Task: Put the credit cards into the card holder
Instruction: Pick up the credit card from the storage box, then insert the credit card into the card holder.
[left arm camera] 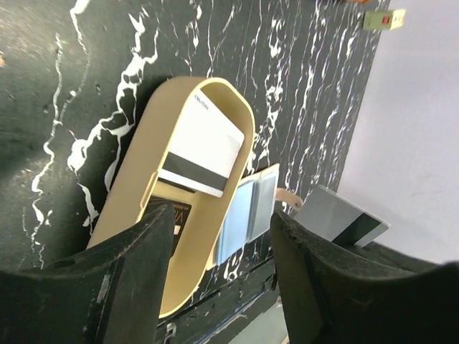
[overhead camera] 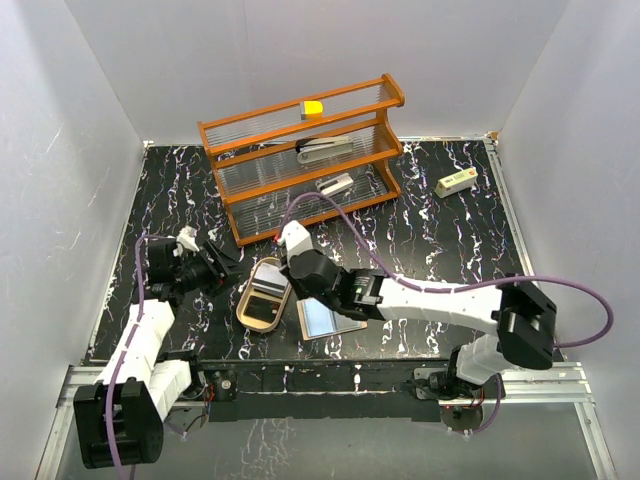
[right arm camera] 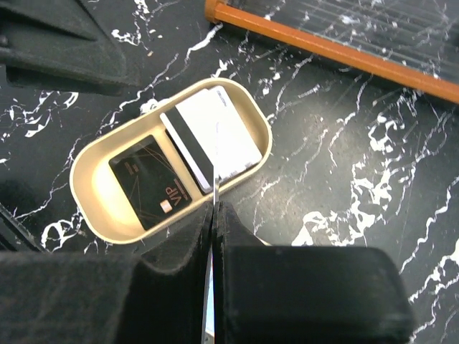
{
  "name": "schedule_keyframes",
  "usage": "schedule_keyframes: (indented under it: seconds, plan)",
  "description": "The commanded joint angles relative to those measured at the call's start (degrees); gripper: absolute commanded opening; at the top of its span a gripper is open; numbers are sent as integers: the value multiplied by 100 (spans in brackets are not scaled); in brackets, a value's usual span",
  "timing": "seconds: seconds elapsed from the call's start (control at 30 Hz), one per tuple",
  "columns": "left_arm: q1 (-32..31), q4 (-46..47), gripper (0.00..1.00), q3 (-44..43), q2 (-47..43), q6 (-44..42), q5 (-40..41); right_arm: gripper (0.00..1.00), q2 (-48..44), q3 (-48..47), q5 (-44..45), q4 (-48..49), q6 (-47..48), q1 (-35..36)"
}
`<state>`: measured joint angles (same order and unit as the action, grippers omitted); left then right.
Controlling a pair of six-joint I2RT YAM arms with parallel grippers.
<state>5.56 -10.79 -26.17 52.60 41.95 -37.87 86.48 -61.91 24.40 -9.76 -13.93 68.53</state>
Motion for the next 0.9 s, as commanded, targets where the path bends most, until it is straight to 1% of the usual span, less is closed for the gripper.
schedule_keyframes:
  seconds: [0.0,0.03,0.17,0.3,0.37,0.5,0.67,0.77,0.87]
  plan:
    - [-584,-205,53,-215,-145,-172,332,0,-591,265,-334,-179,-668,-200]
    - [-822,-257,52,-290,-153,-204,453,0,-690,338,-362,-231,-757,-226]
    - [-1367,-325,47,-485,-123,-214,716,0,-1107,759,-682,-377,-1157,-455]
    - [-1986,-174,43,-515,-10,-66,978,0,-1525,1280,-1050,-281,-1491,-769]
    - [-2321,-86,40,-535,121,21,1148,0,-1641,1511,-1238,-226,-1595,-920]
    - [-3113,67,27,-668,459,111,1595,0,-1821,1895,-1722,-107,-1800,-1172]
    - [-4069,242,0,-875,1026,256,2159,0,-1961,2330,-2074,164,-2112,-1353]
    - [-4417,275,0,-960,1369,258,2383,0,-1980,2510,-2335,252,-2173,-1585]
    - [-4628,201,0,-1081,1671,198,2555,0,-2035,2742,-2582,447,-2220,-1773]
